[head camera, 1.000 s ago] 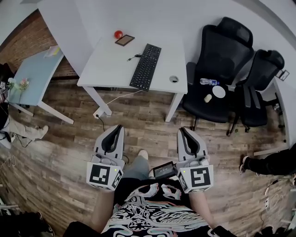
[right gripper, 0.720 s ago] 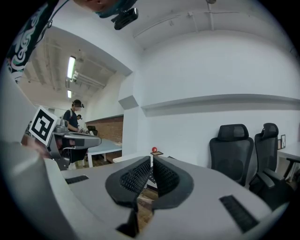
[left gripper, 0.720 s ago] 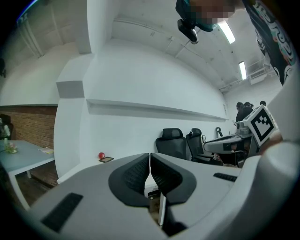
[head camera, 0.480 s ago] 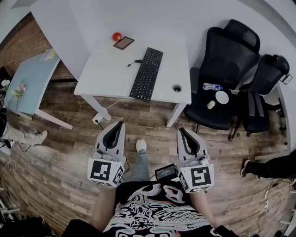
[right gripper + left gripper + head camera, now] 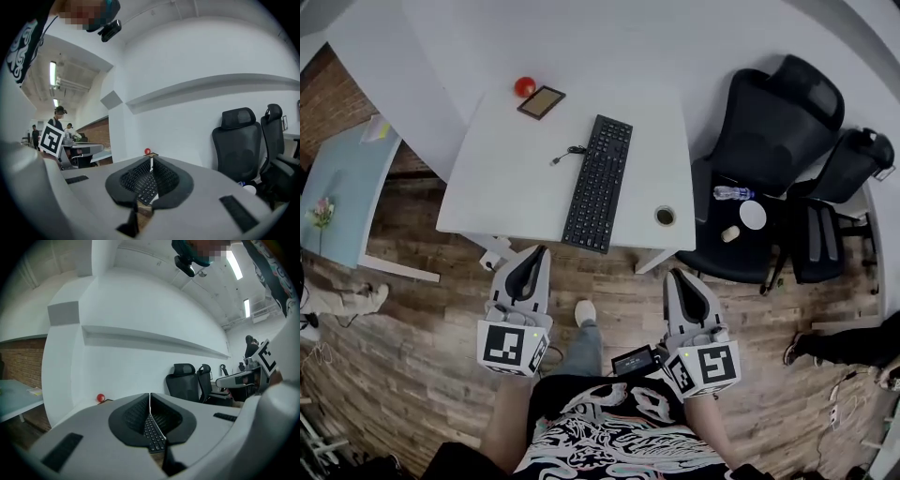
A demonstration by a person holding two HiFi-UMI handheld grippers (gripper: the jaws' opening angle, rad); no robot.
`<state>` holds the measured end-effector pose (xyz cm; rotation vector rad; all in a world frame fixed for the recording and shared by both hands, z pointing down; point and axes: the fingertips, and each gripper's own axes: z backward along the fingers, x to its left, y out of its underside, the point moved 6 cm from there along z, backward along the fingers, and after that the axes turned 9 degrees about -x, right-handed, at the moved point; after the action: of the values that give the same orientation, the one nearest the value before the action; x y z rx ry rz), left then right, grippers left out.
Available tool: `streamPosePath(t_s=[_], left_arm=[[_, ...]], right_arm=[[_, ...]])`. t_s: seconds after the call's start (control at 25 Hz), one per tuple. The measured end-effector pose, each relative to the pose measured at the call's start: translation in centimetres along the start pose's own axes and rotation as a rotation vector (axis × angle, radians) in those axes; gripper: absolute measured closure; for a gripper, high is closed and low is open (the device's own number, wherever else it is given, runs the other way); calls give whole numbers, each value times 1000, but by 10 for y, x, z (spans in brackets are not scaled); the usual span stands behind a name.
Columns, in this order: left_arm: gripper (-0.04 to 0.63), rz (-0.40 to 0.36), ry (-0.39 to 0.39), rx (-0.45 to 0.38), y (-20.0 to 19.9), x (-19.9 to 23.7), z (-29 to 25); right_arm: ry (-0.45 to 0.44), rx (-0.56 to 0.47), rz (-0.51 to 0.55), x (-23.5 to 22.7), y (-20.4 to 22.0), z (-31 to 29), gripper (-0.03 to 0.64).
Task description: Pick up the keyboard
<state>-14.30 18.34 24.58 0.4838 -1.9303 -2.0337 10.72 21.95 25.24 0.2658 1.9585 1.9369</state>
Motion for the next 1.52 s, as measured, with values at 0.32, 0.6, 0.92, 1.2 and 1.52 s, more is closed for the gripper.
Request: streamPosePath(t_s=[0.32, 0.6, 0.92, 1.2, 1.52], left_arm=[[575, 37, 33, 21, 19, 52, -64], [575, 33, 64, 63, 42, 88, -103], [575, 60, 75, 82, 64, 92, -135], [575, 59, 89, 90, 64, 91, -158], [575, 89, 104, 123, 75, 95, -191]], right_arm=[[74, 40, -98, -22, 20, -70, 578], [150, 93, -9, -28, 27, -120, 578], [164, 113, -24, -47, 42, -140, 578], [152, 113, -29, -63, 43, -162, 578], [178, 122, -36, -82, 40, -181, 578]])
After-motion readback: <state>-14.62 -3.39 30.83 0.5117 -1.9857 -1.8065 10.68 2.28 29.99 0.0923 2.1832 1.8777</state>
